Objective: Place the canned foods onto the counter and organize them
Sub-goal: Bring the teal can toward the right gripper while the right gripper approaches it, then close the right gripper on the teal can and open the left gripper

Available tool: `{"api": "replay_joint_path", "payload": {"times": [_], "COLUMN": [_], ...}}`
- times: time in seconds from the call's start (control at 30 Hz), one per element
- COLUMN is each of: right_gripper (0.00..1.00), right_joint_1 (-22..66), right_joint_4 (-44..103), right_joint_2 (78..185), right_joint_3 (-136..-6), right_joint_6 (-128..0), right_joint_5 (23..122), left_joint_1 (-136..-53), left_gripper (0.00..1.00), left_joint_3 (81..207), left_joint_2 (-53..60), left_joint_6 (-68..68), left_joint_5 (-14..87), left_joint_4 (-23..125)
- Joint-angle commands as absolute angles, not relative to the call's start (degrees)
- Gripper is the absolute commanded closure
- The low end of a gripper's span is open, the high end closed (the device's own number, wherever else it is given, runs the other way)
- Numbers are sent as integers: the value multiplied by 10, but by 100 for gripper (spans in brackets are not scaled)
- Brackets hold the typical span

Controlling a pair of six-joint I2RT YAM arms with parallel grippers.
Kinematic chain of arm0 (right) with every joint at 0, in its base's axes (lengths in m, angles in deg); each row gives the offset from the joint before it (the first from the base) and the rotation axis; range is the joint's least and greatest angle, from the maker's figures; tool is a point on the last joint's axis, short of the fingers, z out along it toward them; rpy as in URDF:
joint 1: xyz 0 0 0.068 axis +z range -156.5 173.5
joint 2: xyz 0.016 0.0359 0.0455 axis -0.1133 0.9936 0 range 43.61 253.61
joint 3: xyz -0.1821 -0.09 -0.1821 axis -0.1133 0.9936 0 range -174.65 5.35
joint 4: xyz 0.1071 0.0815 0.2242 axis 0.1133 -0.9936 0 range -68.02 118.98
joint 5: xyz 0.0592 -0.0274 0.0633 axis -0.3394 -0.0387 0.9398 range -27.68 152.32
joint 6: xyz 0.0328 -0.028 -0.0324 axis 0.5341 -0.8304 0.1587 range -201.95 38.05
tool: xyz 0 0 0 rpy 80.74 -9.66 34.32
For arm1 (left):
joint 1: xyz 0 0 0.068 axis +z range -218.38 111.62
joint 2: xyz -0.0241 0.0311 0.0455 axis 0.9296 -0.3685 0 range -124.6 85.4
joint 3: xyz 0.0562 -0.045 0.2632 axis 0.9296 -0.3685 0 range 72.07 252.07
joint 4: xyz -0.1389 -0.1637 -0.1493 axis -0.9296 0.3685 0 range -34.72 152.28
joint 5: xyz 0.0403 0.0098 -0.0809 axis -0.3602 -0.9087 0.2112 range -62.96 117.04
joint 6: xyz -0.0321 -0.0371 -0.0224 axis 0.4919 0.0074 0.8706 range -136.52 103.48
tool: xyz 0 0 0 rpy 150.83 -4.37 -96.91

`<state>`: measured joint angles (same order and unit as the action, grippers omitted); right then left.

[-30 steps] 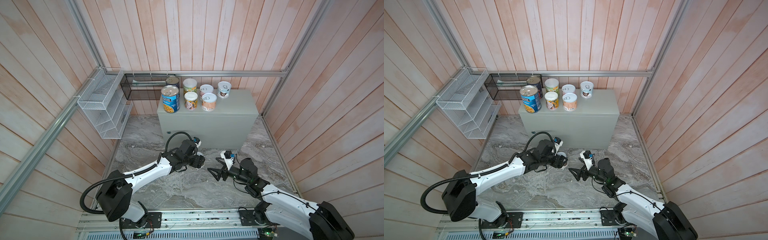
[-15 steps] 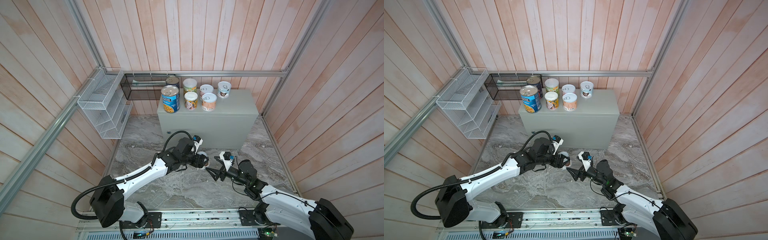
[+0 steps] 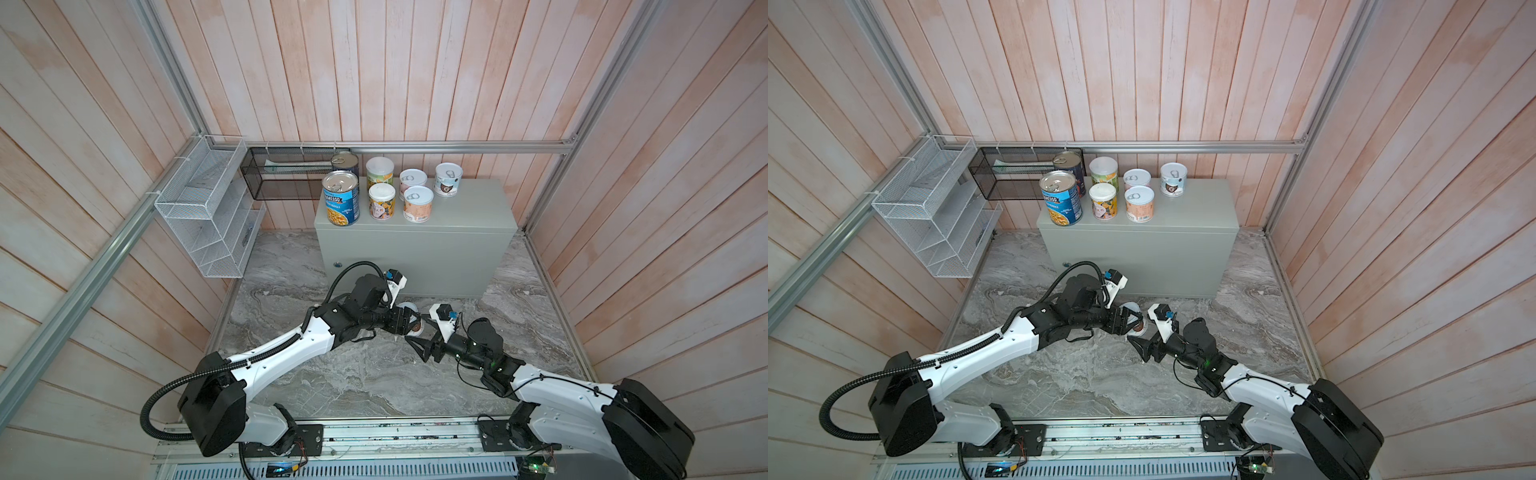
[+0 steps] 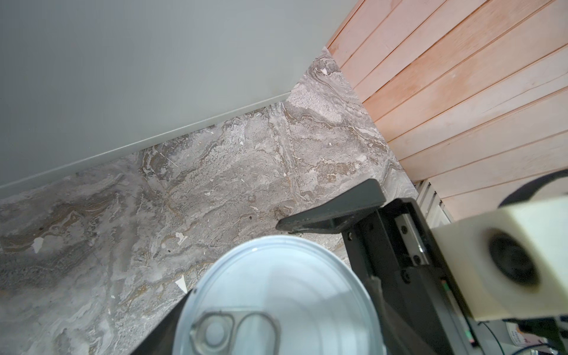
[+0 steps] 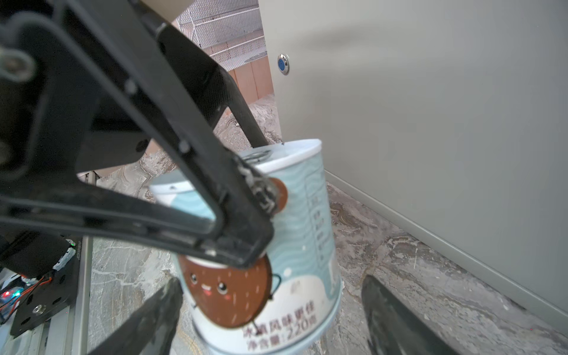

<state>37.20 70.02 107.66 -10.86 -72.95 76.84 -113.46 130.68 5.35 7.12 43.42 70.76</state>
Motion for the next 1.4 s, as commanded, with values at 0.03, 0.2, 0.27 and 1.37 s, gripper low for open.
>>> {"api": "replay_joint_path", "payload": {"times": [0.03,0.2,0.27,1.37], "right_gripper": [10,10,9,27], "right_joint_1": [377,378,379,390], "right_joint_4": [736,741,744,797], "right_joint_2": [1085,1082,1082,1117], "right_joint_3": [-124,-125,-123,-125], "right_joint_6": [-729,-733,-735,-727], "right_joint_5": [744,729,725,686], "left_joint_1": [-1140,-1145,-1148,-1164], "left_gripper": [39,39,39,39], "left_joint_3": [1302,1301,1301,1314], "left_joint_2": [51,41,38,18], "left_joint_6": [84,84,84,80], "left_joint_5": [455,454,455,460], "left_joint_4": [663,663,661,658]}}
